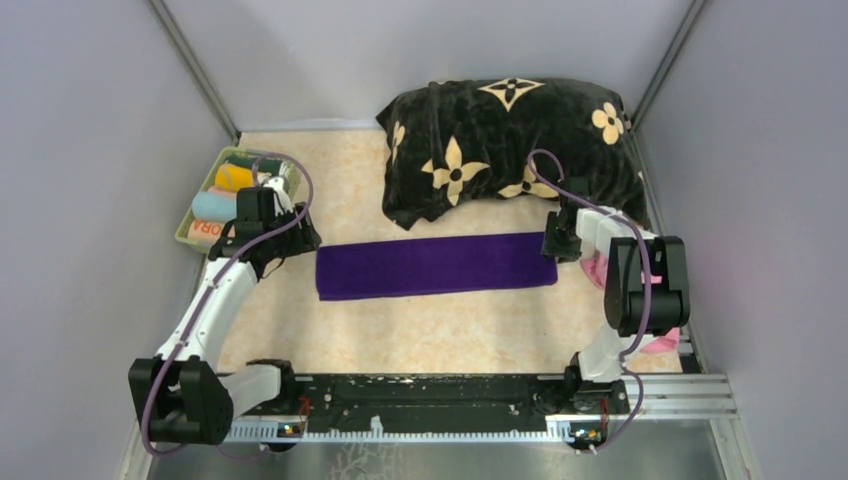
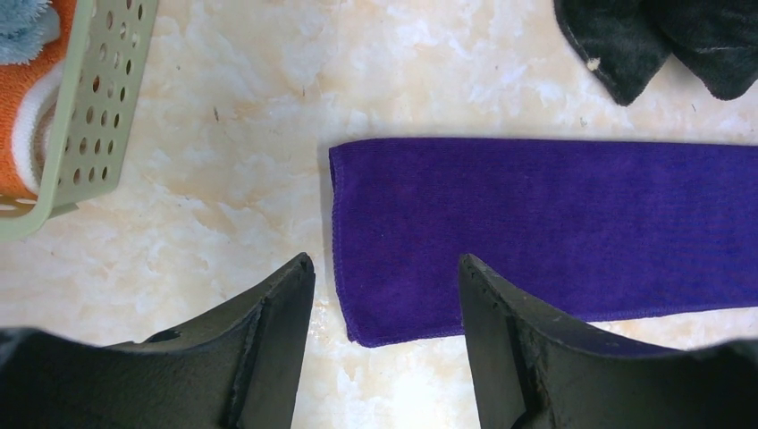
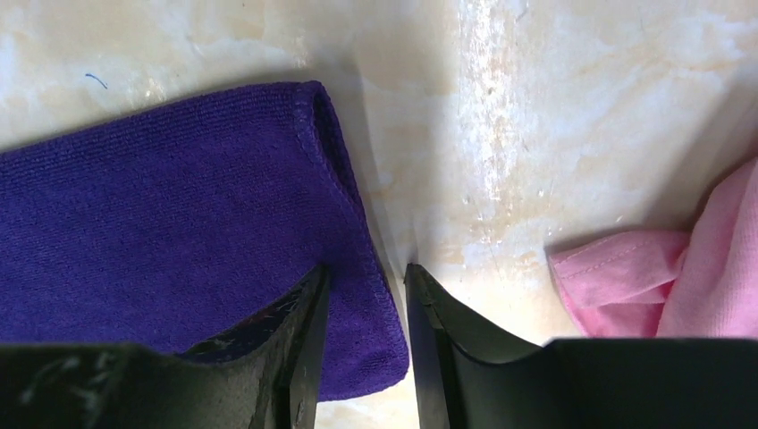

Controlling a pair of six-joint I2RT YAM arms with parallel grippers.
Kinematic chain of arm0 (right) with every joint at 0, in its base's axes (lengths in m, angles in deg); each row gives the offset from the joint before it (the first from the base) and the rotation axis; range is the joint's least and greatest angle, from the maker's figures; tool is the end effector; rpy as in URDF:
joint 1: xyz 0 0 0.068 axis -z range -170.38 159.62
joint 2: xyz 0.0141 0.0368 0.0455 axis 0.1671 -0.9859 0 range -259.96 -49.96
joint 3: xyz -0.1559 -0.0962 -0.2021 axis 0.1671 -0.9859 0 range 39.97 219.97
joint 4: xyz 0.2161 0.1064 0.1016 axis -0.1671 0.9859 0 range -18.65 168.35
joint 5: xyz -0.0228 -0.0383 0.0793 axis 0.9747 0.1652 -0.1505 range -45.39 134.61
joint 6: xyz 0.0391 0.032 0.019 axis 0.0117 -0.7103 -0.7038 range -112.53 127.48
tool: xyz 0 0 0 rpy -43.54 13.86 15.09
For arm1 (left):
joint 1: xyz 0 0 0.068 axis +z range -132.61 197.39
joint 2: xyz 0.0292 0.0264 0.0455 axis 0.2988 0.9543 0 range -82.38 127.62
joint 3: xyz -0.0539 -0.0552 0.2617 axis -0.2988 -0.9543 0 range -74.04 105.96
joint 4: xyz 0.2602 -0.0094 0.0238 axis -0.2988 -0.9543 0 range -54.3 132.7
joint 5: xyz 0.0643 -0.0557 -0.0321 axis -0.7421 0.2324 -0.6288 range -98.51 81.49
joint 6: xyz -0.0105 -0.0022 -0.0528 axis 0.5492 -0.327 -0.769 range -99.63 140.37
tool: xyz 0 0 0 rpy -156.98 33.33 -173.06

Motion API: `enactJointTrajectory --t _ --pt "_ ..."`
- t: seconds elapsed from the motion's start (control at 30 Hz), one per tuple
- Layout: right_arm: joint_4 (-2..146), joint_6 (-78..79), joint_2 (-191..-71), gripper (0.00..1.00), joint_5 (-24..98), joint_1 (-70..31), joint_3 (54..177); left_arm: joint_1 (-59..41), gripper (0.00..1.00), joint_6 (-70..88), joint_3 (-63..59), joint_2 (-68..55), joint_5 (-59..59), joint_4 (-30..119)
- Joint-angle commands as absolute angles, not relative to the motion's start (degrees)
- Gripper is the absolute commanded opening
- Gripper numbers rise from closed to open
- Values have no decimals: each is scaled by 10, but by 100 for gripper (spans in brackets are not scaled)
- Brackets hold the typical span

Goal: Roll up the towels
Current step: Fold the towel at the center of the board.

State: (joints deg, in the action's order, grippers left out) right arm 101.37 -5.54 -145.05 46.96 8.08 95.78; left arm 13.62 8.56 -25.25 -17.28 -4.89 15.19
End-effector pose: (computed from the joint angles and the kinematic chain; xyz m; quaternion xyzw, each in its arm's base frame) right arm 0.3097 0.0068 0.1652 0.1020 0.9782 0.0027 0.1807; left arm 0.2392 -0.0180 0.2659 -0.0521 0.9180 -0.0819 0.3845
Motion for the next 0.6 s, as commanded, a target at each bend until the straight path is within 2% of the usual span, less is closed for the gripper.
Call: enactJointTrajectory --t 0.0,0.1,0.2,0.37,0.57 --pt "1025 -52 -1483 37 490 68 976 131 66 95 -259 -188 -49 153" --pt "1040 -52 -1500 34 488 63 974 129 67 95 -261 -192 -53 153" --pt "1056 -50 -1517 26 482 56 973 127 66 98 -261 -194 -61 153" --pt "1067 -47 -1535 0 485 49 969 121 67 99 -262 -198 -69 154" --pt "1078 -58 -1492 0 574 46 977 108 67 98 -266 -199 -69 156"
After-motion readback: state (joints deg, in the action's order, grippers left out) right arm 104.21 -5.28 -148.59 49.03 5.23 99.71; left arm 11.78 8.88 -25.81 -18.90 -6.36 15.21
